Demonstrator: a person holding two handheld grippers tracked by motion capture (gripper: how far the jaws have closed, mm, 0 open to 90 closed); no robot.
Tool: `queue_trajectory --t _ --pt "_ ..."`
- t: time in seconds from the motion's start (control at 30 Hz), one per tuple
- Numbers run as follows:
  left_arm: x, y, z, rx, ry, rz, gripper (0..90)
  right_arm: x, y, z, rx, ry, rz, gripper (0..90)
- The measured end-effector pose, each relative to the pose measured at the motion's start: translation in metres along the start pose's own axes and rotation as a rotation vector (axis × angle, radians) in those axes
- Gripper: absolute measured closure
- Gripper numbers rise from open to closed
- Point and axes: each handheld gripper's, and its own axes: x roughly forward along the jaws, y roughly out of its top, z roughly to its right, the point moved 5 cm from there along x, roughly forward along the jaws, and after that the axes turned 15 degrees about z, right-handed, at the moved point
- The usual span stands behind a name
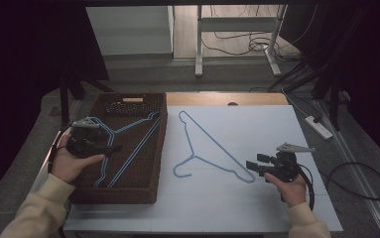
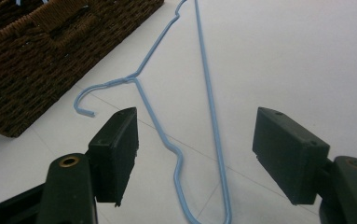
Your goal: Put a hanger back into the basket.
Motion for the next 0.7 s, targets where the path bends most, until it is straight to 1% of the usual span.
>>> queue_trajectory --t 0.07,0.1,0.2,0.3,0.33,0.37,0.4,0.47,0.5,0.53,0.57,0.6,0.63,0.7 --pt "-0.003 0.004 0.009 0.013 -0.021 0.03 26.8 0.0 0.0 0.0 -0.002 -0.001 -0.003 31.8" --pt "-0.003 0.004 0.009 0.013 -0.021 0.03 26.8 0.0 0.0 0.0 -0.002 -0.001 -0.003 31.8" --pt "-0.007 0.007 0.024 0.052 -0.035 0.064 26.6 0.0 0.0 0.0 -0.006 -0.002 -0.001 31.7" --pt "-0.009 0.01 0.036 0.058 -0.064 0.095 26.6 -0.001 0.0 0.0 -0.007 -0.002 0.0 31.7" --pt "-0.009 0.01 0.045 0.062 -0.084 0.107 26.6 -0.001 0.0 0.0 -0.007 -0.001 0.001 31.7" --pt "-0.009 0.01 0.049 0.068 -0.09 0.113 26.6 -0.001 0.0 0.0 -0.008 0.0 0.001 31.7" --pt "-0.009 0.01 0.049 0.068 -0.09 0.113 26.6 -0.001 0.0 0.0 -0.008 0.0 0.001 31.7" --pt "-0.007 0.01 0.055 0.076 -0.097 0.119 26.5 -0.001 0.001 0.0 -0.008 0.0 0.001 31.7" --pt "-0.006 0.009 0.059 0.074 -0.103 0.129 26.5 -0.001 0.001 0.0 -0.009 0.0 0.001 31.8" --pt "-0.003 0.009 0.065 0.067 -0.126 0.139 26.6 -0.001 0.001 0.0 -0.008 0.0 0.002 31.7" --pt "-0.003 0.009 0.065 0.067 -0.126 0.139 26.6 -0.001 0.001 0.0 -0.008 0.0 0.002 31.7" --pt "0.0 0.009 0.07 0.069 -0.133 0.149 26.6 -0.001 0.001 0.0 -0.008 0.001 0.002 31.7" --pt "0.0 0.009 0.07 0.069 -0.133 0.149 26.6 -0.001 0.001 0.0 -0.008 0.001 0.002 31.7" --pt "0.002 0.009 0.075 0.067 -0.146 0.158 26.6 -0.002 0.002 0.0 -0.011 0.002 0.006 31.7"
